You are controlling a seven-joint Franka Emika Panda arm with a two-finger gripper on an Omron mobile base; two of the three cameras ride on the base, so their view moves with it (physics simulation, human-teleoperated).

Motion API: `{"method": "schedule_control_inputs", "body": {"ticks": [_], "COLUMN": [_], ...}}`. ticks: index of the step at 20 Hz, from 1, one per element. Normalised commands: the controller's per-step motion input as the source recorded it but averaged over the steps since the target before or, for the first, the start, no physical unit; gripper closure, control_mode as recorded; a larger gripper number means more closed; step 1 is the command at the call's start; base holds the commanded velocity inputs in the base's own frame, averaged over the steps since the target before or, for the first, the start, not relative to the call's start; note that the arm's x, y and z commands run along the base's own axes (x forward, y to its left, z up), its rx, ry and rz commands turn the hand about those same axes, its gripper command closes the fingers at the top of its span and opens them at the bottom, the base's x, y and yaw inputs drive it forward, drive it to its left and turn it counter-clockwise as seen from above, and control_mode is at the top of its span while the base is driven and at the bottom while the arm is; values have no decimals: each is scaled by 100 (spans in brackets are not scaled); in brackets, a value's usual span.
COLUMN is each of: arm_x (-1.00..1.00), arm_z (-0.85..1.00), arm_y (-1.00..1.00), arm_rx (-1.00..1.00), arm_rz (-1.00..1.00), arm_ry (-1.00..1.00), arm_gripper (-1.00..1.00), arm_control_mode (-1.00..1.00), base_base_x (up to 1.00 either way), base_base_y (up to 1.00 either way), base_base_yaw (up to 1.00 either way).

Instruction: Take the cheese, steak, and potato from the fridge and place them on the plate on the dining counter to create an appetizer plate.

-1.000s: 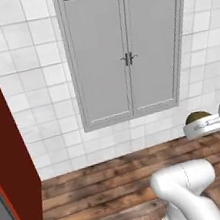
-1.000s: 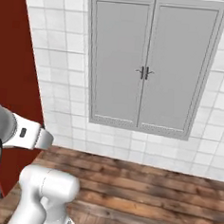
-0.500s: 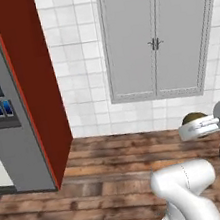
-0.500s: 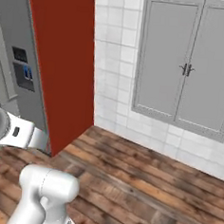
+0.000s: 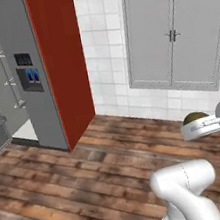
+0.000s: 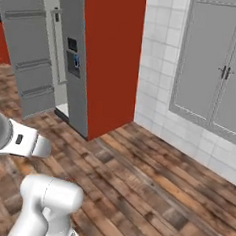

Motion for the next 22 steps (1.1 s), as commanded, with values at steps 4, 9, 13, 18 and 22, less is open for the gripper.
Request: {"method": "schedule_control_inputs", "body": {"ticks": [4,9,13,18,22], "arm_x": [0,0,0,0,0], "arm_z": [0,0,0,0,0], "arm_y": [0,0,0,0,0], "arm_rx": [0,0,0,0,0], "arm_rz": [0,0,0,0,0], "arm_ry": [0,0,0,0,0], "arm_gripper": [100,100,100,100,100], "arm_control_mode": [100,100,100,100,100], "base_base_x": [-100,-87,-29,-2,1], "base_base_y": [-26,44,96,100,100], "base_base_yaw": [41,29,23,18,14]}}
